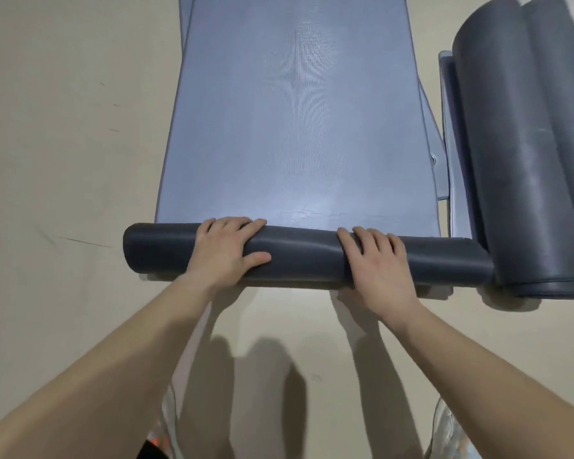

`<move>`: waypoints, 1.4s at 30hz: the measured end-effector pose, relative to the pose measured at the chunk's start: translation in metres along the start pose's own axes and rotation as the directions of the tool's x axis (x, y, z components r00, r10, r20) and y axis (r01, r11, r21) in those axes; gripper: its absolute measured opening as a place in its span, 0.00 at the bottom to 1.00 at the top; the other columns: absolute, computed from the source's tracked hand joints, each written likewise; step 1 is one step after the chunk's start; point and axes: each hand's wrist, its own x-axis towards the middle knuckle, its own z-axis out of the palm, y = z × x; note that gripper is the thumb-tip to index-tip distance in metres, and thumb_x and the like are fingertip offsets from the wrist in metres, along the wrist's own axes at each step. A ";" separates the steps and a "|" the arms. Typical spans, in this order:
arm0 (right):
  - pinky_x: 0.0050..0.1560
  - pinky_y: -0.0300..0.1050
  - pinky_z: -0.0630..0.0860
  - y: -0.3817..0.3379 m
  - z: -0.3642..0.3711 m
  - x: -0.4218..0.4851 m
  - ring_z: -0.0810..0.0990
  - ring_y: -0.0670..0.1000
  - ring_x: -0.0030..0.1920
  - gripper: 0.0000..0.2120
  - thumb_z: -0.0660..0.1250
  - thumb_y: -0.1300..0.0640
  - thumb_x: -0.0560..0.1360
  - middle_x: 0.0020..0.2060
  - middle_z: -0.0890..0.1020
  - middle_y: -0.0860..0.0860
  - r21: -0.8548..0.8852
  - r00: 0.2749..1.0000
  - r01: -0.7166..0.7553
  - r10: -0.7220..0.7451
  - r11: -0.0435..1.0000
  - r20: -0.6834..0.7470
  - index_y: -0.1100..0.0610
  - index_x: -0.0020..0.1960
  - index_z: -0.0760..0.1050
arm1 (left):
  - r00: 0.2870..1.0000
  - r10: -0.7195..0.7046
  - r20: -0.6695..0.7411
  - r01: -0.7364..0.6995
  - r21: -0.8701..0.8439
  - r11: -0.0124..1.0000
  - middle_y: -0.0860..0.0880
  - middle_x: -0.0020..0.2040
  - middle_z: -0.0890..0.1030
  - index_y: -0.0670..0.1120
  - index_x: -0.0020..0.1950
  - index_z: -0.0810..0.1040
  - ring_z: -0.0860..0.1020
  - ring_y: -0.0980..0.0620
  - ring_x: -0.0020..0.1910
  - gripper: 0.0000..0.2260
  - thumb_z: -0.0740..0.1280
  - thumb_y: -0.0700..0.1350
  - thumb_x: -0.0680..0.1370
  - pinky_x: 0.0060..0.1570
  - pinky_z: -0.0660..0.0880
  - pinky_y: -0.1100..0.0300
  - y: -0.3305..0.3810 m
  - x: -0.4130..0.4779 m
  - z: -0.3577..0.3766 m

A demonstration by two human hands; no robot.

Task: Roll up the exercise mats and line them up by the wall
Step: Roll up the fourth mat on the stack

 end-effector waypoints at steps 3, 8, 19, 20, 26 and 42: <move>0.69 0.61 0.63 -0.004 0.014 0.001 0.72 0.61 0.65 0.56 0.81 0.34 0.57 0.67 0.73 0.56 -0.020 0.993 -0.034 0.031 0.999 -0.117 0.52 0.77 0.62 | 0.999 0.034 -0.017 -0.035 -0.085 0.996 0.51 0.76 0.70 0.57 0.79 0.66 0.66 0.47 0.74 0.30 0.61 0.66 0.80 0.76 0.53 0.49 -0.001 0.016 -0.007; 0.70 0.58 0.63 0.009 0.003 0.051 0.72 0.58 0.66 0.58 0.71 0.25 0.53 0.68 0.72 0.51 -0.030 0.999 -0.020 0.020 0.999 0.024 0.46 0.76 0.58 | 0.995 0.084 -0.044 -0.072 0.217 0.974 0.45 0.84 0.46 0.51 0.84 0.42 0.46 0.40 0.83 0.56 0.64 0.77 0.67 0.80 0.45 0.42 0.013 -0.010 0.027; 0.67 0.60 0.67 0.015 -0.001 0.079 0.74 0.60 0.61 0.53 0.75 0.34 0.57 0.63 0.72 0.53 -0.123 0.997 0.073 -0.069 0.990 0.038 0.49 0.75 0.57 | 0.996 0.082 0.029 -0.086 0.192 0.978 0.52 0.71 0.72 0.56 0.78 0.57 0.72 0.47 0.68 0.50 0.77 0.62 0.62 0.72 0.63 0.50 0.006 0.052 -0.011; 0.65 0.59 0.69 0.015 -0.006 0.079 0.75 0.59 0.60 0.52 0.75 0.33 0.57 0.63 0.73 0.53 -0.123 0.992 0.092 -0.080 0.988 0.098 0.48 0.74 0.57 | 0.995 0.073 0.074 -0.085 0.178 0.980 0.53 0.69 0.73 0.56 0.78 0.57 0.73 0.48 0.66 0.50 0.77 0.62 0.61 0.70 0.65 0.51 0.009 0.050 -0.016; 0.57 0.53 0.74 -0.004 -0.013 0.022 0.78 0.55 0.54 0.51 0.77 0.29 0.52 0.58 0.74 0.47 0.043 0.896 0.157 -0.160 0.987 0.413 0.44 0.70 0.62 | 0.988 0.018 0.155 -0.049 0.197 0.979 0.52 0.72 0.70 0.53 0.78 0.57 0.70 0.47 0.70 0.48 0.73 0.66 0.63 0.73 0.63 0.47 0.021 -0.047 0.010; 0.67 0.56 0.67 -0.004 -0.018 0.042 0.74 0.54 0.64 0.53 0.76 0.30 0.56 0.65 0.73 0.47 0.121 0.944 0.090 -0.123 0.989 0.307 0.42 0.76 0.58 | 0.997 -0.052 0.052 0.042 0.184 0.982 0.53 0.74 0.70 0.57 0.79 0.61 0.70 0.47 0.70 0.53 0.71 0.77 0.59 0.72 0.63 0.48 0.013 -0.027 -0.020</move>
